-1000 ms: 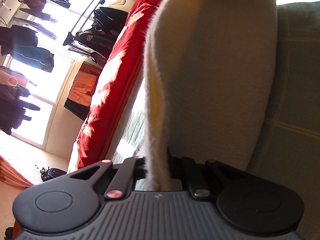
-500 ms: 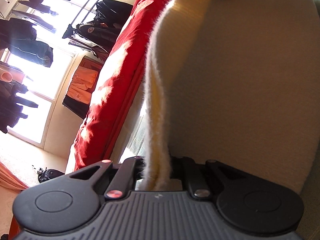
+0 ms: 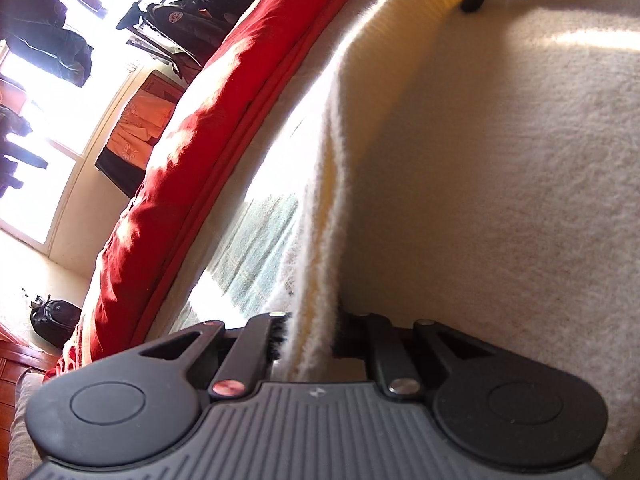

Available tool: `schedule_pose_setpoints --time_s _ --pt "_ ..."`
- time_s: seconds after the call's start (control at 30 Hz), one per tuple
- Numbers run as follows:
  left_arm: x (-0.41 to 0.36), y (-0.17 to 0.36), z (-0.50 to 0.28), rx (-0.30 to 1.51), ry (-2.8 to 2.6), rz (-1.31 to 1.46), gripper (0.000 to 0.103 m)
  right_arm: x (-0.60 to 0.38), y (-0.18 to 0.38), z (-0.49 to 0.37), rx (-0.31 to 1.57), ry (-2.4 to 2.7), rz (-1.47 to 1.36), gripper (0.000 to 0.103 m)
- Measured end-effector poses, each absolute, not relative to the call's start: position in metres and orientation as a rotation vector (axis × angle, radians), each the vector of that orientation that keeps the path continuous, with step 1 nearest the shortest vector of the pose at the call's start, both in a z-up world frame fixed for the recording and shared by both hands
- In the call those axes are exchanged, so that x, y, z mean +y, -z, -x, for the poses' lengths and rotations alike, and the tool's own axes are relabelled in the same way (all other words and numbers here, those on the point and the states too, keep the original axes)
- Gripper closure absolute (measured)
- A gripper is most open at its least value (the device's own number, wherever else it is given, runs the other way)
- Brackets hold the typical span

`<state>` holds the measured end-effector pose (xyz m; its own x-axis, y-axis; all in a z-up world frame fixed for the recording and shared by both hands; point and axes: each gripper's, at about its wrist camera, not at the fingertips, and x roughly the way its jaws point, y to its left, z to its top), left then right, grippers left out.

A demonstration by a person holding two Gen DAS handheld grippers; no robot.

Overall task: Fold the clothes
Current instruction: 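Lift the hem with both tools and fold it over toward the collar, then open both tools and pull them back from the folded sweater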

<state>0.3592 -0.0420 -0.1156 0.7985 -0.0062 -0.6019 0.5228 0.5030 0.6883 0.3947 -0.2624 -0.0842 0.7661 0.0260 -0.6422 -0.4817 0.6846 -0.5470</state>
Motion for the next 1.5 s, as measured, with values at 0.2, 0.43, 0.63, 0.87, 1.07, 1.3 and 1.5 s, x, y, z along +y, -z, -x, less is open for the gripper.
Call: schedule_pose_setpoints --time_s 0.2,0.43,0.63,0.87,1.07,1.3,1.5 --pt "-0.035 0.099 -0.346 0.589 0.287 -0.912 0.059 -0.263 0.080 -0.391 0.627 -0.280 0.752 0.054" --pt "-0.024 0.060 -0.326 0.539 0.241 -0.855 0.049 -0.278 0.037 -0.372 0.583 -0.281 0.655 0.043" --pt "-0.015 0.040 -0.316 0.513 0.225 -0.814 0.042 -0.293 0.010 -0.356 0.595 -0.277 0.558 0.040" --pt "-0.025 0.052 -0.323 0.560 0.295 -0.763 0.040 -0.302 0.025 -0.353 0.687 -0.308 0.479 0.065" --pt "-0.036 0.068 -0.363 0.664 0.370 -0.550 0.040 -0.310 0.050 -0.399 0.764 -0.310 0.288 0.065" --pt "-0.007 0.100 -0.416 0.750 0.329 -0.271 0.029 -0.330 0.083 -0.446 0.820 -0.249 0.117 0.062" --pt "0.055 0.105 -0.434 0.806 0.215 -0.044 0.027 -0.345 0.088 -0.449 0.825 -0.277 0.017 0.060"
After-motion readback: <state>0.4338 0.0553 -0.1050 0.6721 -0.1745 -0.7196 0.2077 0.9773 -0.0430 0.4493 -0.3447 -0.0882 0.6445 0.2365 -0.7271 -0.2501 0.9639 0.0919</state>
